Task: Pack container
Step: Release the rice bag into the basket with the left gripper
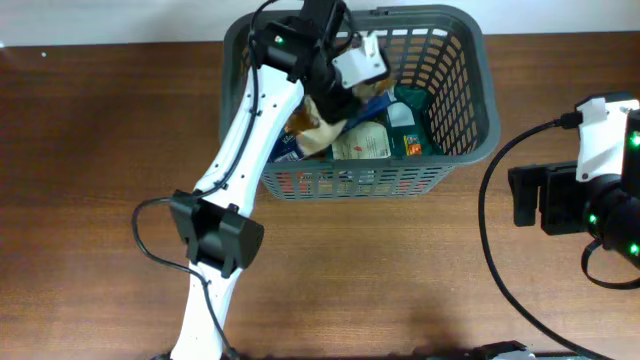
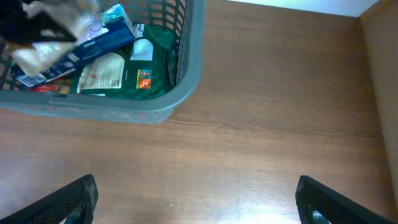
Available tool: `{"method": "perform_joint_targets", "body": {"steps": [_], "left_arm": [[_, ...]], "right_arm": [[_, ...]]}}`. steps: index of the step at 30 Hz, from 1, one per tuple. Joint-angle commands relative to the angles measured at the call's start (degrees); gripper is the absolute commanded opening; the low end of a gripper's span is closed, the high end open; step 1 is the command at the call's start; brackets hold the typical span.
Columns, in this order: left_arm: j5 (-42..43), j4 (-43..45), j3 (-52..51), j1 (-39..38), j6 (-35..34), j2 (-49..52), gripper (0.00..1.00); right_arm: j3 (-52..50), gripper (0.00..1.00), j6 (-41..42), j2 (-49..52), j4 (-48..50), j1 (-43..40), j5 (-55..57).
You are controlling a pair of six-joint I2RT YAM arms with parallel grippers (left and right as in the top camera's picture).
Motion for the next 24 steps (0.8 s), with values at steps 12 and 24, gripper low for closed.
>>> {"method": "perform_joint_targets", "body": {"steps": [12,24], "left_arm": [[-10.40,3.98,9.86,0.79,-3.39,-9.90,1.00],[-28.63,-4.92,17.84,9.20,-28.02,-27.89,1.00]], "right_arm": [[0.07,0.99,0.68,-0.70,0.48,-0.11,4.33],[0.13,0.99,6.36,-12.09,16.35,-0.11,14.82]]}}
